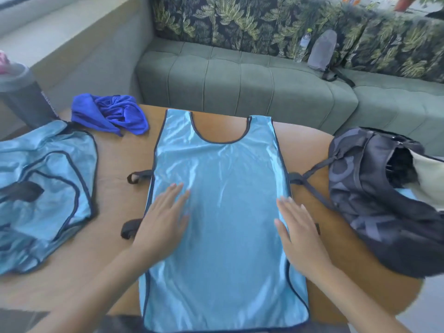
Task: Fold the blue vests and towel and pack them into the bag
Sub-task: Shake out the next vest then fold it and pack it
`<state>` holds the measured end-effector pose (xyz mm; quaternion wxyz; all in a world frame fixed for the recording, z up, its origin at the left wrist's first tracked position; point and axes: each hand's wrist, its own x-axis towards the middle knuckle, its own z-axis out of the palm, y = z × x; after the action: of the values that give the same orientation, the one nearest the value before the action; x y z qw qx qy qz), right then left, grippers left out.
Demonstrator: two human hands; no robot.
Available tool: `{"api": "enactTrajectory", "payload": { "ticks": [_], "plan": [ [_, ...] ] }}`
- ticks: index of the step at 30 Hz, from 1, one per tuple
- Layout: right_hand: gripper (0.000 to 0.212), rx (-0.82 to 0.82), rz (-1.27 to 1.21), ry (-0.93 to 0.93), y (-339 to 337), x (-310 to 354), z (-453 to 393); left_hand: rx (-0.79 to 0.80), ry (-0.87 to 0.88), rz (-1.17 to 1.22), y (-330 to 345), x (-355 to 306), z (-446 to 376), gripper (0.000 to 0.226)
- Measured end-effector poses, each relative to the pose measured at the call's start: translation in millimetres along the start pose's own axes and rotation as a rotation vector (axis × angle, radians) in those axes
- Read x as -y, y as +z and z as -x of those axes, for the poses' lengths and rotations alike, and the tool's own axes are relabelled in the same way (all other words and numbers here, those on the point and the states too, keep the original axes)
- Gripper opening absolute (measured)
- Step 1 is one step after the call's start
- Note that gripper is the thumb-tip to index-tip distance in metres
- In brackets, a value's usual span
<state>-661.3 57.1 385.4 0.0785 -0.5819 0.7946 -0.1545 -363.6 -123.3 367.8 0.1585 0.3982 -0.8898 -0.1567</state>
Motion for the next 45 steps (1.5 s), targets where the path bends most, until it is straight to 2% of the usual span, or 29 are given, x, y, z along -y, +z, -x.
{"api": "enactTrajectory", "payload": {
  "ticks": [3,6,10,13,15,18,20,23,25,27,28,30,31,33,35,37,39,43,45],
  "plan": [
    [0.064,0.049,0.061,-0.022,17.3,5.4,66.4,0.007,-0.005,-0.047,1.9,-16.9,67.5,0.057],
    [0.065,0.029,0.065,0.024,22.4,8.8,100.8,-0.045,-0.074,-0.084,1.7,-24.0,110.2,0.054],
    [0.079,-0.025,-0.033,0.168,17.7,22.6,127.0,-0.178,-0.441,0.091,-9.1,-36.3,141.4,0.07],
    [0.085,-0.104,-0.087,0.269,17.6,33.6,138.0,-0.182,-0.683,0.178,-18.4,-39.0,145.3,0.054],
    [0.076,-0.145,-0.178,0.403,14.8,32.3,135.0,-0.117,-0.723,0.168,-20.2,-38.0,141.9,0.033],
    [0.036,-0.18,-0.255,0.504,4.6,27.7,127.0,-0.035,-0.676,0.157,-22.6,-38.7,137.9,0.023],
    [0.011,-0.177,-0.302,0.514,0.0,26.3,125.6,-0.063,-0.678,0.29,-27.8,-41.6,136.0,0.023],
    [0.022,-0.174,-0.396,0.618,-1.9,20.4,125.6,-0.104,-0.783,0.548,-41.6,-45.8,134.0,0.019],
    [0.031,-0.162,-0.651,0.779,-4.5,15.7,118.9,-0.086,-0.855,0.76,-45.9,-45.1,133.9,0.019],
    [0.042,-0.14,-0.898,0.859,-9.4,16.0,110.2,-0.033,-0.901,0.931,-47.6,-43.2,135.3,0.024],
    [0.05,-0.113,-0.93,0.867,-11.4,17.4,104.9,0.009,-0.913,0.989,-47.6,-42.2,135.8,0.028],
    [0.068,-0.03,-0.819,0.843,-13.9,20.6,93.3,0.086,-0.908,1.033,-49.8,-43.5,137.1,0.03],
    [0.068,0.015,-0.71,0.83,-15.1,23.8,88.5,0.12,-0.896,1.037,-51.6,-45.5,137.1,0.027],
    [0.062,0.088,-0.49,0.804,-15.1,27.8,80.0,0.153,-0.89,1.039,-51.9,-44.8,137.6,0.025],
    [0.044,0.084,-0.458,0.787,-14.2,29.7,77.8,0.141,-0.883,1.022,-51.4,-42.2,138.9,0.028],
    [0.024,0.043,-0.633,0.764,-17.8,32.7,80.5,0.074,-0.909,0.986,-50.8,-40.1,139.8,0.033],
    [0.014,0.013,-0.909,0.73,-23.1,33.9,86.4,0.001,-0.965,1.035,-49.2,-36.9,141.3,0.032],
    [0.035,0.11,-1.556,0.657,-34.2,34.8,94.9,0.016,-1.054,1.342,-52.8,-35.8,144.9,0.026],
    [0.039,0.192,-1.713,0.678,-39.6,36.7,97.7,0.061,-1.091,1.509,-58.7,-40.2,146.3,0.022]
  ]
}}
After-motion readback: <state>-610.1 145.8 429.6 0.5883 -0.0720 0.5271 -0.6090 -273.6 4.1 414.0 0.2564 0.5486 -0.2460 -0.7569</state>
